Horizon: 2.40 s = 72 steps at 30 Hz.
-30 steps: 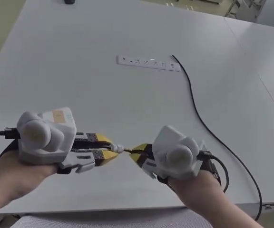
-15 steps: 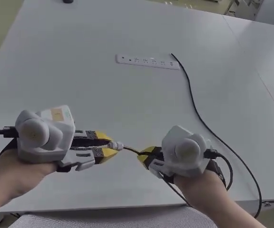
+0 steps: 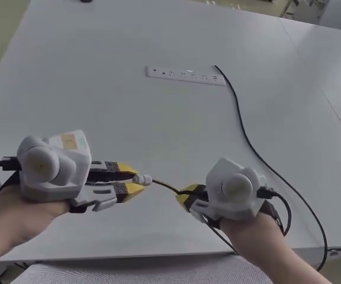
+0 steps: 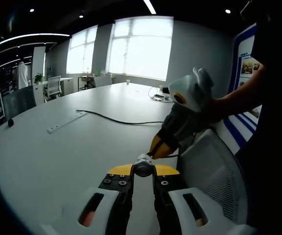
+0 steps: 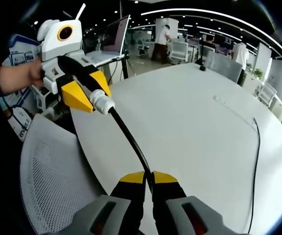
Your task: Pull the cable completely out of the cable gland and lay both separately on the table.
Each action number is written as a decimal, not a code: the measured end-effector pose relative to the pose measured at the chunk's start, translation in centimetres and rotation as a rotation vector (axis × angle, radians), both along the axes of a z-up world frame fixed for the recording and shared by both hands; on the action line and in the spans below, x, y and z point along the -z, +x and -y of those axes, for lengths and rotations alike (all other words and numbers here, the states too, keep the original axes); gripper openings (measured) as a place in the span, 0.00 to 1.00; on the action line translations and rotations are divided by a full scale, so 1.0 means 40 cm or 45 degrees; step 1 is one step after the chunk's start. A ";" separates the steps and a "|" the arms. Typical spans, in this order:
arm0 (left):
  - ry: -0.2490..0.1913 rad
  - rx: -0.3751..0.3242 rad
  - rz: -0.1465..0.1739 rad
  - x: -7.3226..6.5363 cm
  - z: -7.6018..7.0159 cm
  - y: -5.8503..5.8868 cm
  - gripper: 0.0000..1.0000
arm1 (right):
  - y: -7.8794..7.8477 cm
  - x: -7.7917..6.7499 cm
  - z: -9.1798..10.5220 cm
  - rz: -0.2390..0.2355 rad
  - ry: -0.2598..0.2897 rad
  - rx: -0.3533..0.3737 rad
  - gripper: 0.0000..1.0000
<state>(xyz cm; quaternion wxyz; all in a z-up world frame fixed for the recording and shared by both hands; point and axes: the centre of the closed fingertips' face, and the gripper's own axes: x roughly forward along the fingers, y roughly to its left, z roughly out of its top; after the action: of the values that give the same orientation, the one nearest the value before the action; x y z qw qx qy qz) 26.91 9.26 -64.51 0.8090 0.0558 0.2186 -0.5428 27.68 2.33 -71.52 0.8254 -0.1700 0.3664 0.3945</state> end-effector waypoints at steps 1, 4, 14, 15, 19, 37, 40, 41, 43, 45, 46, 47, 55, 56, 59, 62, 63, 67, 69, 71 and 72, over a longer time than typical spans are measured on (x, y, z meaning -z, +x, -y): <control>-0.001 0.004 -0.003 0.000 0.001 -0.002 0.15 | 0.005 -0.003 0.000 0.006 0.003 0.007 0.00; 0.002 0.013 -0.004 0.004 0.004 -0.006 0.15 | 0.017 -0.005 0.010 0.010 -0.002 0.026 0.00; 0.009 0.018 -0.009 0.026 -0.001 -0.004 0.15 | 0.049 -0.015 0.026 0.041 -0.064 -0.009 0.00; 0.009 0.018 -0.008 0.027 -0.002 -0.003 0.15 | 0.054 -0.019 0.026 0.042 -0.062 -0.008 0.00; 0.019 0.015 -0.011 0.045 -0.009 0.005 0.15 | 0.089 -0.035 0.024 0.064 -0.070 -0.009 0.00; -0.020 -0.030 -0.082 0.140 -0.034 -0.001 0.16 | 0.287 -0.097 -0.058 0.079 -0.084 -0.048 0.00; -0.022 -0.038 -0.087 0.161 -0.045 -0.006 0.16 | 0.312 -0.098 -0.100 0.091 -0.096 -0.087 0.00; -0.023 -0.040 -0.091 0.166 -0.047 -0.008 0.16 | 0.319 -0.097 -0.111 0.090 -0.095 -0.089 0.00; -0.021 -0.044 -0.092 0.176 -0.052 -0.016 0.16 | 0.335 -0.098 -0.140 0.092 -0.083 -0.102 0.00; -0.023 -0.048 -0.096 0.184 -0.057 -0.020 0.16 | 0.352 -0.101 -0.168 0.106 -0.083 -0.111 0.00; -0.024 -0.050 -0.094 0.186 -0.059 -0.021 0.16 | 0.358 -0.100 -0.178 0.109 -0.081 -0.114 0.00; -0.025 -0.052 -0.095 0.189 -0.061 -0.021 0.16 | 0.365 -0.099 -0.190 0.112 -0.074 -0.119 0.00; -0.013 -0.075 -0.113 0.212 -0.087 -0.019 0.16 | 0.431 -0.087 -0.301 0.129 -0.054 -0.174 0.00; -0.011 -0.079 -0.115 0.213 -0.092 -0.019 0.16 | 0.436 -0.087 -0.322 0.134 -0.046 -0.188 0.00; -0.006 -0.097 -0.116 0.220 -0.107 -0.017 0.16 | 0.443 -0.068 -0.374 0.133 -0.041 -0.241 0.00; 0.005 -0.112 -0.127 0.234 -0.122 -0.018 0.16 | 0.427 -0.035 -0.426 0.102 -0.018 -0.297 0.00; 0.007 -0.113 -0.128 0.238 -0.125 -0.020 0.16 | 0.428 -0.018 -0.444 0.099 -0.022 -0.299 0.00; 0.027 -0.130 -0.138 0.258 -0.145 -0.029 0.16 | 0.406 0.012 -0.481 0.078 -0.041 -0.359 0.00; 0.032 -0.155 -0.143 0.271 -0.159 -0.028 0.16 | 0.407 0.049 -0.498 0.068 -0.051 -0.372 0.00; 0.038 -0.181 -0.147 0.286 -0.172 -0.025 0.16 | 0.395 0.068 -0.512 0.036 -0.053 -0.381 0.00; 0.041 -0.193 -0.147 0.292 -0.177 -0.023 0.16 | 0.389 0.074 -0.518 0.030 -0.055 -0.394 0.00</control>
<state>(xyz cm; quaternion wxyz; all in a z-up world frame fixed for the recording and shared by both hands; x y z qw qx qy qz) 26.01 16.35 -76.21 0.8328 0.0209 0.2771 -0.4787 43.23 23.05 -74.48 0.7552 -0.2467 0.3345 0.5069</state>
